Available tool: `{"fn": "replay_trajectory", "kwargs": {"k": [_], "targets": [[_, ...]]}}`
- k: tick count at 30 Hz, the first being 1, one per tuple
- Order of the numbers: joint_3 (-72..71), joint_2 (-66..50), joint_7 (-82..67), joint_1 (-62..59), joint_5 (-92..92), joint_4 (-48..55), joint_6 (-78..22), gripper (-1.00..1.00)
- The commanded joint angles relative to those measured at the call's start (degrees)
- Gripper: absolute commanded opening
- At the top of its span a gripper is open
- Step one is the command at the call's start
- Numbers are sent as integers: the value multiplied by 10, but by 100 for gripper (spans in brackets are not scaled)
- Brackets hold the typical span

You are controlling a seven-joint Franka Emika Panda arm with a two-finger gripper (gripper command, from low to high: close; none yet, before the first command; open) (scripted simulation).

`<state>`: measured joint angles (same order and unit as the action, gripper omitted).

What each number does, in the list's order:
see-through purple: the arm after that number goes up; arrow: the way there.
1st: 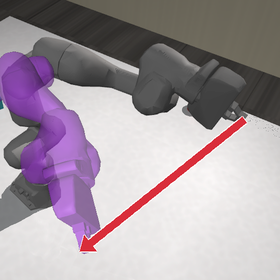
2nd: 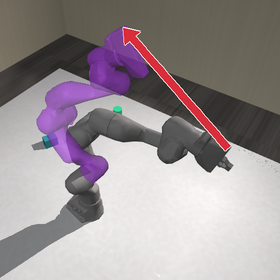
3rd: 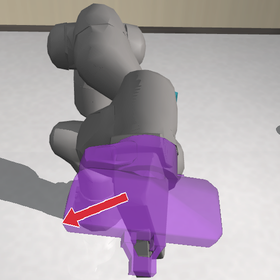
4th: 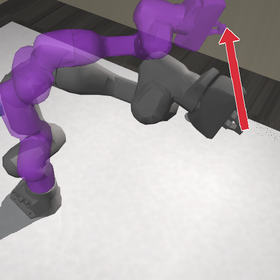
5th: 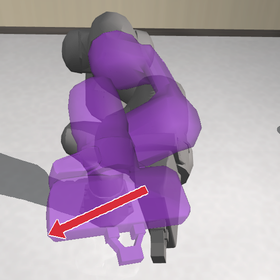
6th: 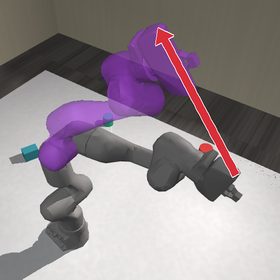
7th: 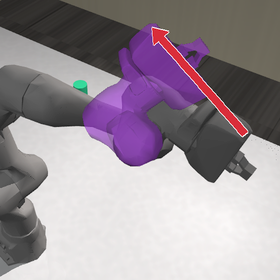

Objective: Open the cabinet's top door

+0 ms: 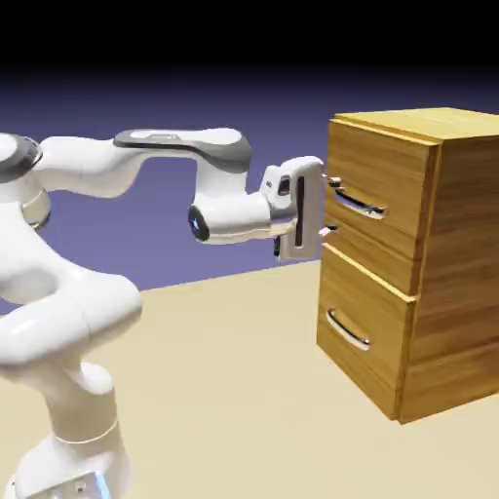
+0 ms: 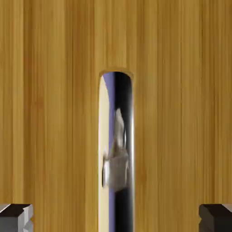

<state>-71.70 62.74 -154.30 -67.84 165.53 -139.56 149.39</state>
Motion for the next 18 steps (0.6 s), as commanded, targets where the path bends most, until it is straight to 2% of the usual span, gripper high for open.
{"fn": "replay_trajectory", "kwargs": {"k": [1, 2, 3, 18], "targets": [[-10, -5, -1, -19, 3, 16, -2, 0], [-19, -9, -2, -36, 5, 30, -3, 0], [-19, -9, -2, -36, 5, 30, -3, -100], [145, 26, -67, 255, -6, -163, 65, -100]]}}
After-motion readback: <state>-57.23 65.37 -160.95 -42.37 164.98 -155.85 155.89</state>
